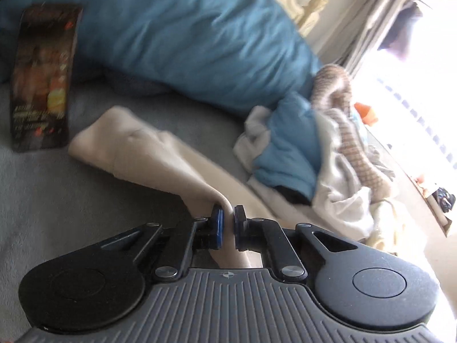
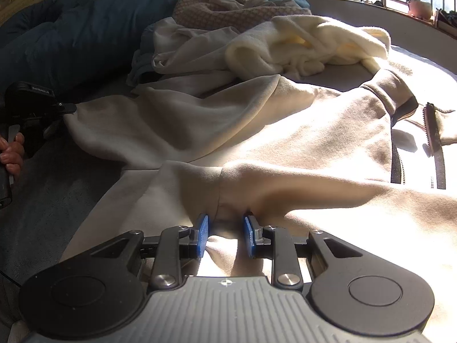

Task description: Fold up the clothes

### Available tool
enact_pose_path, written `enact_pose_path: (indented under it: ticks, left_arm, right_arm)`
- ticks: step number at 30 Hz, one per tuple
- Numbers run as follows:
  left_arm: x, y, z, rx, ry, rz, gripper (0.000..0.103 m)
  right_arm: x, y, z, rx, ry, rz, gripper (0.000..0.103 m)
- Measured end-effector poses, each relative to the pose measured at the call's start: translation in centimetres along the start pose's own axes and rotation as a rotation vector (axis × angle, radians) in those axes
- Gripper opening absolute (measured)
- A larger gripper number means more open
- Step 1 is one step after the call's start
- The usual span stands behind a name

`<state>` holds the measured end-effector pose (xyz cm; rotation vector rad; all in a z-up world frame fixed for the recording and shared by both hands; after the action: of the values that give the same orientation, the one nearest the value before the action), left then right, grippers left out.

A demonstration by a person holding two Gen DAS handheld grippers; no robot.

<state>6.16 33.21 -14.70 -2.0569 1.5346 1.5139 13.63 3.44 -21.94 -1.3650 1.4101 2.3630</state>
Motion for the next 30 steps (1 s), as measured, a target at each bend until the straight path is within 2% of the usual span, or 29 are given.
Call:
enact_pose_path:
  ticks: [1,4,6,8,10,11,12,13,14,17,19,25,28,30]
  left_arm:
    - [-0.3,0.5,-1.1,0.026,-0.034,-0.02,0.005]
    - [-0.6,3.5,-7.6,0.232,-0.172,-0.058,0.005]
    - [0.3,6.1,-12.1,0.386,-0.28,-0.069,0.005]
    - [2.3,8.9,-15.9,0.525,-0.386,-0.064,0.005]
    - [5.4,11.4,-19.0,0.639,-0.496,-0.022,0.007]
    - [7.2,12.5,-20.4,0.695,-0.554,0.007,0.012]
    - [9.7,13.3,-21.4,0.742,-0.627,0.069,0.025]
    - [12.2,14.0,-22.2,0.779,-0.699,0.13,0.032]
    - [14.8,14.2,-22.2,0.779,-0.767,0.193,0.038]
    - [21.3,14.4,-21.0,0.754,-0.919,0.379,0.04]
    - [22.8,14.2,-19.8,0.738,-0.93,0.415,0.04]
    - [21.7,13.9,-18.7,0.729,-0.867,0.419,0.041]
    - [19.7,13.9,-17.9,0.729,-0.773,0.451,0.043]
    - [18.2,14.5,-17.2,0.742,-0.715,0.44,0.047]
  right_arm:
    - [-0.2,0.2,-0.2,-0.011,-0.018,0.002,0.029]
    - [-0.9,1.5,-1.1,-0.028,-0.074,-0.023,0.029]
    - [-1.5,2.9,-2.2,-0.04,-0.126,-0.061,0.03]
    - [-1.9,4.5,-3.7,-0.041,-0.195,-0.095,0.03]
    - [-1.8,6.0,-5.7,-0.036,-0.285,-0.123,0.031]
    - [-1.6,6.7,-6.7,-0.029,-0.319,-0.13,0.032]
    - [-1.1,7.4,-7.9,-0.012,-0.349,-0.135,0.033]
    - [-0.6,8.1,-9.0,0.006,-0.378,-0.138,0.033]
    - [0.1,8.6,-10.0,0.026,-0.41,-0.135,0.033]
    - [2.2,9.8,-13.0,0.059,-0.547,-0.124,0.033]
    - [3.3,10.5,-14.3,0.064,-0.617,-0.124,0.033]
    - [3.1,11.9,-15.1,0.048,-0.633,-0.156,0.034]
    - [2.2,12.2,-14.7,0.026,-0.607,-0.172,0.035]
    - [1.6,12.0,-14.0,0.006,-0.587,-0.177,0.037]
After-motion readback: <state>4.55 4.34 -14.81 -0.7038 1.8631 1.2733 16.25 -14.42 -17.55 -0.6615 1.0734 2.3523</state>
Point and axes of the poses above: each gripper's, at about its wrist camera, not at the fingertips, and y roughly against the way its jaws point, z to its left, x to its underside, the point moved 8 cm from there along -y, roughly the way its jaws point, and after that the axes turned 5 degrees about -z, right-handed, at the moved point
